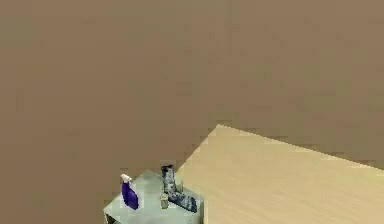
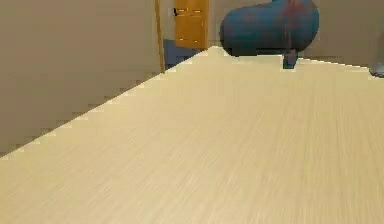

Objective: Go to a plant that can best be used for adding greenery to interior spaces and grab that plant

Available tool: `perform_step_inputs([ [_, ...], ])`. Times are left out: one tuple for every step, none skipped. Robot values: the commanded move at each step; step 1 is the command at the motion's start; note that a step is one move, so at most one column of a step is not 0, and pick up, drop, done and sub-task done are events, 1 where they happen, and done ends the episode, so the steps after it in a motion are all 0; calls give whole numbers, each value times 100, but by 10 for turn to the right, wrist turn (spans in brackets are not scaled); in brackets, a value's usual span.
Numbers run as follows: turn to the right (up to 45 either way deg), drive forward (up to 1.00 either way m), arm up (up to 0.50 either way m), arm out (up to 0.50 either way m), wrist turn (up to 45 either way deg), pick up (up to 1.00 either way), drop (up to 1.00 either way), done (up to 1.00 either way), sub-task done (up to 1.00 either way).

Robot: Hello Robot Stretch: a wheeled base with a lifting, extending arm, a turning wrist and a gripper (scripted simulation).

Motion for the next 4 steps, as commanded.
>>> perform_step_inputs([
  [450,0,0,0,0,0,0,0,0],
  [450,0,0,0,0,0,0,0,0],
  [0,100,0,0,0,0,0,0,0],
  [0,100,0,0,0,0,0,0,0],
])
